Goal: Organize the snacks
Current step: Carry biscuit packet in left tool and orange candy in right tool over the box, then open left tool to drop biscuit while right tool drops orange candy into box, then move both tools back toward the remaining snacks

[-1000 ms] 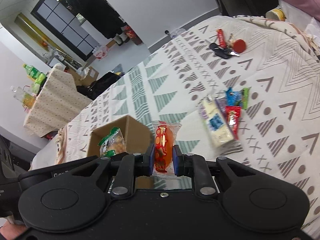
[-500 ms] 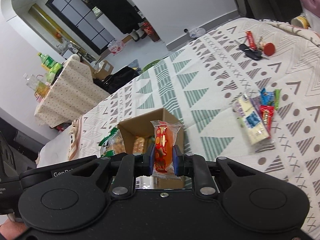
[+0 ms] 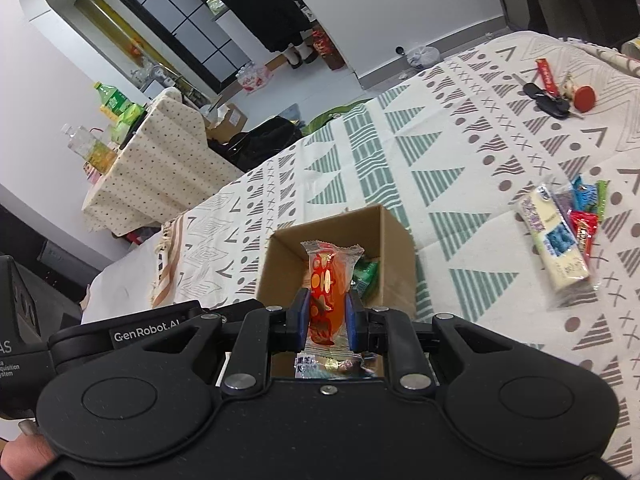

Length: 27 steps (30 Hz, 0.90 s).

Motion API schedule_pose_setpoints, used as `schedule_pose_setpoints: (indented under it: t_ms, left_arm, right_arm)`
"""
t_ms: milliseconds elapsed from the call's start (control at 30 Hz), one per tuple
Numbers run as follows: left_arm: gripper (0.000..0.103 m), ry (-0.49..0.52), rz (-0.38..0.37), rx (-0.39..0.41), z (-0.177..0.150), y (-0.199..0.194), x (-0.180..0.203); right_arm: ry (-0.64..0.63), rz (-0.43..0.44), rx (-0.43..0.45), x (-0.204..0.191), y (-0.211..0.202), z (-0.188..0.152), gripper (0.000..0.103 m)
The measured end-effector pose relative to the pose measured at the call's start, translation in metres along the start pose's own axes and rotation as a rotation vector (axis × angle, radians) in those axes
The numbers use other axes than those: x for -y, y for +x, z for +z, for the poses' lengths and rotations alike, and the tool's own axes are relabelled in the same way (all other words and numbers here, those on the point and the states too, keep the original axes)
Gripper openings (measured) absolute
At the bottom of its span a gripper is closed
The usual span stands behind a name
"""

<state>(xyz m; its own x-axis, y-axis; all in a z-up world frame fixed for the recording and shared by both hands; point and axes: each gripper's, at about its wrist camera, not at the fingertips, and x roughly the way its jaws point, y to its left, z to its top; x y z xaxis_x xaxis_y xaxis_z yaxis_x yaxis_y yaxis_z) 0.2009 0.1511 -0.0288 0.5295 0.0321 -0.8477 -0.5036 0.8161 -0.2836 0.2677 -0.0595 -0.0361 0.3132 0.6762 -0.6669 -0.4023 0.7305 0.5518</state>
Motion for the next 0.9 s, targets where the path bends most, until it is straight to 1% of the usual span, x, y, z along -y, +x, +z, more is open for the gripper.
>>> schedule_pose_setpoints:
  t_ms: [67,100,167,200,267,333,400,433,500,600,733,900]
  left_arm:
    - [0.056,0.003,0.015,0.001,0.003,-0.001,-0.003]
    - [0.057,0.004,0.018,-0.004,0.003,-0.001,-0.004]
    - [0.062,0.002,0.027,-0.014,0.004,0.000,-0.006]
    - [0.064,0.003,0.030,-0.015,0.004,0.000,-0.007]
    - [0.073,0.005,0.036,-0.013,0.004,0.001,-0.006]
    - [0.076,0.008,0.043,-0.013,0.003,0.003,-0.004]
    - [0.077,0.007,0.040,-0.010,0.000,0.005,0.000]
    - [0.079,-0.001,0.037,-0.011,-0.002,0.007,0.002]
    - [0.080,0.004,0.028,-0.029,-0.005,0.012,0.009]
    - [0.080,0.038,0.013,-0.028,-0.009,0.016,0.024]
    - [0.080,0.050,-0.011,-0.029,-0.012,0.022,0.044]
    - [0.080,0.098,-0.025,-0.040,-0.014,0.032,0.073]
  right_arm:
    - [-0.002,0.017,-0.002,-0.003,0.003,0.001,0.019]
    - [0.002,0.026,-0.002,-0.004,0.003,0.003,0.023]
    - [0.008,0.026,0.006,-0.004,0.004,0.005,0.029]
    - [0.009,0.033,0.007,-0.004,0.004,0.007,0.035]
    - [0.013,0.034,0.012,-0.003,0.002,0.008,0.038]
    - [0.018,0.026,0.022,0.001,-0.002,0.009,0.043]
    - [0.031,0.015,0.032,0.009,-0.007,0.009,0.044]
    - [0.041,0.009,0.036,0.014,-0.009,0.008,0.047]
    - [0.049,-0.011,0.038,0.025,-0.015,0.005,0.051]
    - [0.063,-0.049,0.043,0.044,-0.023,0.003,0.052]
    - [0.098,-0.082,0.058,0.072,-0.035,0.003,0.052]
    - [0.135,-0.110,0.067,0.102,-0.046,0.005,0.052]
